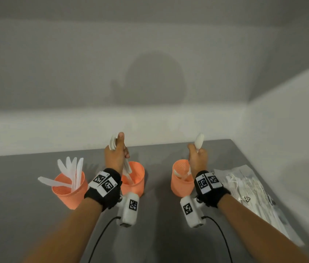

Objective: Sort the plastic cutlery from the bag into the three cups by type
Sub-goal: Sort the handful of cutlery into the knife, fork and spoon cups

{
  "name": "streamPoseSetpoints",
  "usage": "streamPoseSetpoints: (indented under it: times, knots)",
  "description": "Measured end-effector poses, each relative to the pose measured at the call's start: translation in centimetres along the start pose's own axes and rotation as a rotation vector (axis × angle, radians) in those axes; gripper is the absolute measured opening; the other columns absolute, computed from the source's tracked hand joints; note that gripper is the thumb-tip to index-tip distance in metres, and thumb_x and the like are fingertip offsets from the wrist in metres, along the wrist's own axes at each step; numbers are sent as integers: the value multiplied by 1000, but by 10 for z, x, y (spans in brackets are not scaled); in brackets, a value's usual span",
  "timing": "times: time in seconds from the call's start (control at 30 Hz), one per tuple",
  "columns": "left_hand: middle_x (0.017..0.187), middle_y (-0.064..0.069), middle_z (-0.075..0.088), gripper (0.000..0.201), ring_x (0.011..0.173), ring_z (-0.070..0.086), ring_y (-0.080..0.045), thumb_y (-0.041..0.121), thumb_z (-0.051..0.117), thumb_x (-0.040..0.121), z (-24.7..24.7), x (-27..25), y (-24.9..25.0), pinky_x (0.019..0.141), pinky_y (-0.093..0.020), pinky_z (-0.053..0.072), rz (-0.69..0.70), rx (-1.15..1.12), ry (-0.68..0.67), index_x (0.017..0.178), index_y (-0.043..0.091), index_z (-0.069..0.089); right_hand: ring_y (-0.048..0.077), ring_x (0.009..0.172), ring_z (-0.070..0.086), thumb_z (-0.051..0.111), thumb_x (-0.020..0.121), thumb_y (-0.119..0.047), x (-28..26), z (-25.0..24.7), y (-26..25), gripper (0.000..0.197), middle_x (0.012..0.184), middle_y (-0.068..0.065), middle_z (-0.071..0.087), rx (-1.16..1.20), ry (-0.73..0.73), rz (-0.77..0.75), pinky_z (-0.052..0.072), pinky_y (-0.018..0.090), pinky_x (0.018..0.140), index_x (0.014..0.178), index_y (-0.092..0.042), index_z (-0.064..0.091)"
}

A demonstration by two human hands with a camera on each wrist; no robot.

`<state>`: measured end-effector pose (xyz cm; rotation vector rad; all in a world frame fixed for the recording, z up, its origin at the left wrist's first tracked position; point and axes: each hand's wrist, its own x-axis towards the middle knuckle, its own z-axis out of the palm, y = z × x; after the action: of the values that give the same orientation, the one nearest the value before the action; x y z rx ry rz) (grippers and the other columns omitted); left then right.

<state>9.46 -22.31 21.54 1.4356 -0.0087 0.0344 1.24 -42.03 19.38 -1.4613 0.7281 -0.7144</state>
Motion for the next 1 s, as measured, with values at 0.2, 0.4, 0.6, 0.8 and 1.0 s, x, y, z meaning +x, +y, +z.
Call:
streamPoseSetpoints:
  times: [0.2, 0.4, 0.6, 0.8, 1.0]
  knots:
    - [40, 2, 50, 41, 39, 46, -8, 26, 55, 92, 11, 1, -47, 51, -21, 44, 53, 137, -37, 57, 7, 50, 15, 52, 22, 52, 87, -6, 6, 4, 25, 44, 52, 2, 24, -61, -28, 19, 22, 26, 49, 54, -17, 27]
    - [66, -6, 57, 25, 64, 57, -26, 10, 68, 82, 13, 1, -76, 69, -34, 47, 160, 301, -54, 71, 21, 49, 18, 67, 51, 54, 86, -9, 9, 4, 51, 12, 71, 0, 54, -120, -9, -3, 47, 32, 70, 80, -19, 54]
    - [79, -3, 60, 8, 77, 56, -21, 10, 65, 85, 12, -6, -82, 74, -27, 39, 373, 663, -130, 78, 7, 62, 1, 65, 51, 53, 86, -4, 9, 4, 58, 20, 76, -7, 59, -321, -92, -265, 39, 5, 62, 89, -22, 63]
    - [97, -20, 60, 32, 92, 58, -36, 22, 51, 87, 3, -7, -78, 81, -29, 39, 517, 820, -151, 82, -3, 69, 13, 80, 57, 52, 90, -14, 6, 3, 49, 18, 102, 1, 64, -399, -139, -331, 45, 24, 83, 95, -13, 69]
    - [105, -15, 58, 48, 101, 53, -23, 35, 37, 87, -13, -23, -47, 87, -29, 38, 559, 661, -164, 93, 1, 71, 3, 93, 56, 48, 90, -16, -19, 1, 22, 22, 95, -9, 61, -327, -205, -496, 35, 0, 86, 93, -12, 69]
